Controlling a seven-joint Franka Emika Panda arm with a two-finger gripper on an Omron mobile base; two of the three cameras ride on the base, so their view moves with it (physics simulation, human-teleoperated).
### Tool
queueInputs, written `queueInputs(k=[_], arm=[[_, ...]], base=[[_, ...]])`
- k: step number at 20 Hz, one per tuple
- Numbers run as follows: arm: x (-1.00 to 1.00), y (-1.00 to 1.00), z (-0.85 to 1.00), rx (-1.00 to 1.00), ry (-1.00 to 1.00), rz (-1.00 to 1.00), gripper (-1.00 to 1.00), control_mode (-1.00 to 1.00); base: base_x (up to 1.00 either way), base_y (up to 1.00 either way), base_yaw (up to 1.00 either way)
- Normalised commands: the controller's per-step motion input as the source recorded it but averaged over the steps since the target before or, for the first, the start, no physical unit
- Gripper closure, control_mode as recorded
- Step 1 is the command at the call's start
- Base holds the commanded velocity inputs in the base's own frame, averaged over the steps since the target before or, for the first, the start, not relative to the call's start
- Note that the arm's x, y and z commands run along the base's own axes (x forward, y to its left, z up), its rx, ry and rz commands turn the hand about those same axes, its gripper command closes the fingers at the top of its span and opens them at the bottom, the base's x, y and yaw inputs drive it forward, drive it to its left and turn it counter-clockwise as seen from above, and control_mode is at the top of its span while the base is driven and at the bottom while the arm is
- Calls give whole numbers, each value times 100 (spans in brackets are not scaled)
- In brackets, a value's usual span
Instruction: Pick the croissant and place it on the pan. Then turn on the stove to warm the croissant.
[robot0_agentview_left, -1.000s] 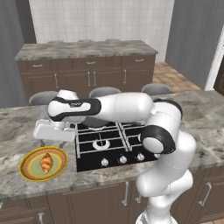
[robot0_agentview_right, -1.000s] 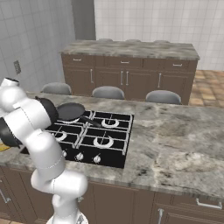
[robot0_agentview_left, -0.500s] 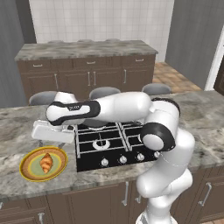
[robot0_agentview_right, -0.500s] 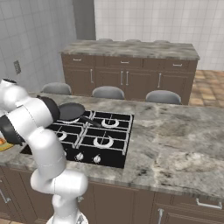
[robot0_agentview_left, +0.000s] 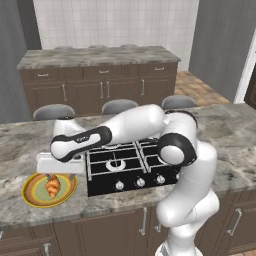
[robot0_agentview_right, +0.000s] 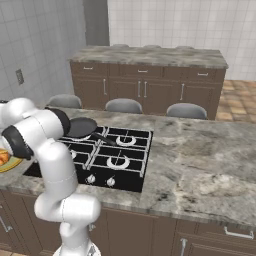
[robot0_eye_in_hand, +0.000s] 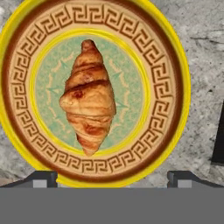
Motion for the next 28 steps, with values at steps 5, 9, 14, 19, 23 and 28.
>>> queueInputs(k=[5, 9, 14, 19, 23, 28], arm=[[12, 4, 0, 0, 0, -1, -100, -100], [40, 13, -6, -2, 0, -6, -100, -100], [26, 13, -10, -4, 0, -6, -100, -100], [8, 30, -10, -3, 0, -4, -100, -100], [0, 21, -14, -1, 0, -2, -100, -100], [0, 0, -8, -3, 0, -2, -100, -100]], base=[[0, 0, 0], [0, 0, 0], [0, 0, 0], [0, 0, 0], [0, 0, 0], [0, 0, 0]])
